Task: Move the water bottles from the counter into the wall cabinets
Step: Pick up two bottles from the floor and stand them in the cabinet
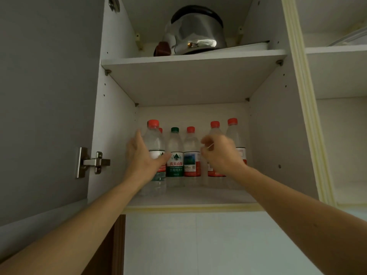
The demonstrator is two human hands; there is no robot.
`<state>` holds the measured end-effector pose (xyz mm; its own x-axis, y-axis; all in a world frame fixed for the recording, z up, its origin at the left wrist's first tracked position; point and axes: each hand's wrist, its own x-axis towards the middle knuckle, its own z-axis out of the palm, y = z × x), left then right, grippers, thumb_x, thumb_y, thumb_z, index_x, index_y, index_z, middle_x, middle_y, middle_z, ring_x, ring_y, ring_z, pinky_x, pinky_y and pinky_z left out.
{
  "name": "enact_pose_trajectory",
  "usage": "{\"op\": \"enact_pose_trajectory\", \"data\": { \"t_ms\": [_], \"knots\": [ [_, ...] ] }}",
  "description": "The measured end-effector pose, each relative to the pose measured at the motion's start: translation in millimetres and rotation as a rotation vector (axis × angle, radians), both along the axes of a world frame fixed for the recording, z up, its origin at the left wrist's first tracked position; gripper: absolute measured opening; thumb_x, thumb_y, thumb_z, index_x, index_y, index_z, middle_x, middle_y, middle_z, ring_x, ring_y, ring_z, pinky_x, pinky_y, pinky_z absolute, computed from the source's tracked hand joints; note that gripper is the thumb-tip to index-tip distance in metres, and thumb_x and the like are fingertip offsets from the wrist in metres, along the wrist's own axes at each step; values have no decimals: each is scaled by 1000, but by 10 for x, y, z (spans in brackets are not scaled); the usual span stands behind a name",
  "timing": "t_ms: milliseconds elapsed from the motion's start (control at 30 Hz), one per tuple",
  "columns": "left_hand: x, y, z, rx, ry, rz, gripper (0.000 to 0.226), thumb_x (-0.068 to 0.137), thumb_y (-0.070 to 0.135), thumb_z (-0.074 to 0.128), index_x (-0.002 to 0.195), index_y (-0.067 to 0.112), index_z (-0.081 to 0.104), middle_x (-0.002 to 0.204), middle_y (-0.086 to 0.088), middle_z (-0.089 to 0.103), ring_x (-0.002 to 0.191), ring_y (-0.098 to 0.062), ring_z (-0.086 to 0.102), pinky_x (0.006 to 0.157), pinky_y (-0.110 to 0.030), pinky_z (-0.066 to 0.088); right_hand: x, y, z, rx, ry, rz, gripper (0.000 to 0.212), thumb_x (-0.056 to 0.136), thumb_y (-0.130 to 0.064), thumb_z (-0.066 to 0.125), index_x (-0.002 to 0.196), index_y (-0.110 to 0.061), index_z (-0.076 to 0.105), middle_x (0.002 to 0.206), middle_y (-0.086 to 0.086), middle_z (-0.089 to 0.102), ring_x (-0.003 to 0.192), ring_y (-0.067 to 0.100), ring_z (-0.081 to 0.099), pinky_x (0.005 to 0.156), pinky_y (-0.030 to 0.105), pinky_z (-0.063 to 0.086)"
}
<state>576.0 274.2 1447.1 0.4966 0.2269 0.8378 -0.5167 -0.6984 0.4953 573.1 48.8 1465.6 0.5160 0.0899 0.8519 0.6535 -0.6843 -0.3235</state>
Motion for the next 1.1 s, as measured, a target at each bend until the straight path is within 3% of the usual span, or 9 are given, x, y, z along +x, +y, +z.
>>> {"op": "enact_pose_trajectory", "data": {
  "t_ms": [133,233,300,367,567,667,800,967,1100],
  "knots": [
    [-238,-305,137,226,-401,248,106,78,48,81,157,15,18,160,-18,18,146,-35,22,117,-50,32,-14,-390,48,144,-207,-167,33,95,-16,63,127,-17,58,129,0,51,108,11,51,87,24,44],
    [-285,-653,242,405,-538,160,92,80,44,80,153,17,29,158,-15,20,145,-31,24,117,-44,30,58,-608,70,211,-18,-255,62,90,-19,70,144,-20,41,145,7,37,129,26,44,104,44,48],
    [-232,-850,245,490,-473,100,89,82,44,79,153,21,30,158,-10,16,146,-28,23,115,-45,35,92,-707,64,241,220,-227,81,86,-19,76,152,-19,29,148,13,33,131,34,45,105,50,48],
    [-115,-996,234,505,-347,44,91,82,46,78,154,26,27,158,-3,11,145,-26,23,111,-43,40,139,-763,11,228,364,-134,79,86,-14,77,149,-17,30,140,15,45,119,33,56,97,47,54],
    [352,-1192,384,393,188,-190,118,79,36,85,158,44,-3,164,-8,13,145,-29,31,110,-44,38,281,-878,-150,241,385,23,65,87,-6,75,139,-15,39,125,9,61,110,25,63,93,43,56],
    [567,-1236,449,416,343,-344,128,79,29,85,156,44,-15,167,-5,16,146,-24,31,106,-30,36,309,-910,-166,234,371,50,63,87,-7,75,139,-16,40,126,8,61,108,23,63,89,38,56],
    [785,-1309,505,436,396,-463,130,79,18,85,155,44,-17,163,0,26,130,-10,38,100,-25,37,347,-944,-168,218,367,59,70,87,-6,75,144,-14,36,132,11,59,114,25,63,95,41,56],
    [940,-1337,508,381,366,-491,134,77,14,87,155,49,-16,166,-2,21,144,-22,36,107,-33,40,393,-979,-166,199,364,54,72,88,-7,75,146,-16,34,131,9,59,113,23,62,90,36,56],
    [1000,-1327,452,366,290,-521,133,76,14,87,153,54,-14,165,-1,21,137,-19,40,104,-32,45,442,-1004,-159,189,379,64,65,89,-5,73,141,-17,35,117,3,60,101,19,64,80,30,55]
  ]
}}
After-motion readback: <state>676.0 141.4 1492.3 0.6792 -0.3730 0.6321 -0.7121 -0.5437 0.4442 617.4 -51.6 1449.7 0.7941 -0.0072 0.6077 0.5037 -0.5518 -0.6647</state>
